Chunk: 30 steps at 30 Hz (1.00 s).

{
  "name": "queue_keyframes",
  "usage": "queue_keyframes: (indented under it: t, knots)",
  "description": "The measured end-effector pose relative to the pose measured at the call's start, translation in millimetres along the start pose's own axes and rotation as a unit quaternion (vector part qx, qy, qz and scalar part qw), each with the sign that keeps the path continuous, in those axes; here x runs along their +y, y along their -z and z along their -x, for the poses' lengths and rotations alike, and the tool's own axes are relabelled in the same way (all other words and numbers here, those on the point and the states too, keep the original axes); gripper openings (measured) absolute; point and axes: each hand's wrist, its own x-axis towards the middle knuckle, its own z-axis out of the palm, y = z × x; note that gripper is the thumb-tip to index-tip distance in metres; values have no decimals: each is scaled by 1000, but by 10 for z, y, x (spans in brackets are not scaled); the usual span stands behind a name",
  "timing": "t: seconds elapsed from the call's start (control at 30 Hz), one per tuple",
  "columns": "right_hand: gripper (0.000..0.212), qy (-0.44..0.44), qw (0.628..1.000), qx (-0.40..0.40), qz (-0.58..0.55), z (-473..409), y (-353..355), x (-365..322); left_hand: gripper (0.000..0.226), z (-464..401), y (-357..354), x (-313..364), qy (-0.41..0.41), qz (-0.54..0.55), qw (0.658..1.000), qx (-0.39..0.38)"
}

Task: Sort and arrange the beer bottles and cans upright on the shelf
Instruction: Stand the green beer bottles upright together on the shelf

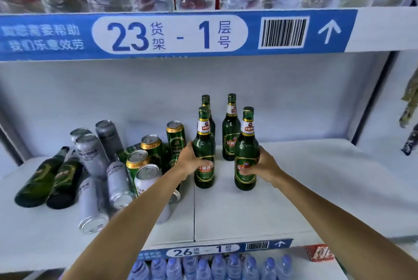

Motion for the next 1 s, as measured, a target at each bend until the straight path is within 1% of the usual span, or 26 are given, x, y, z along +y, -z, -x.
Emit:
queue_keyframes:
  t: [0.2,0.43,0.7,0.9,1.0]
  knots:
    - [86,4,1000,-27,6,-242,-87,26,75,-177,-22,-71,15,13,1000,10]
    - [82,16,999,-44,-3,-331,-108,78,76,-267,-87,-86,15,23,1000,-5]
    - [90,10,998,-50,24,-316,-107,66,86,-292,-135,-61,15,-7,999,-31]
    - [95,-6,997,-54,57,-280,-124,-13,87,-249,-105,-1,30,-22,998,-58]
    - [94,-21,995,-44,85,-256,-131,-66,88,-213,-97,26,40,-26,997,-62]
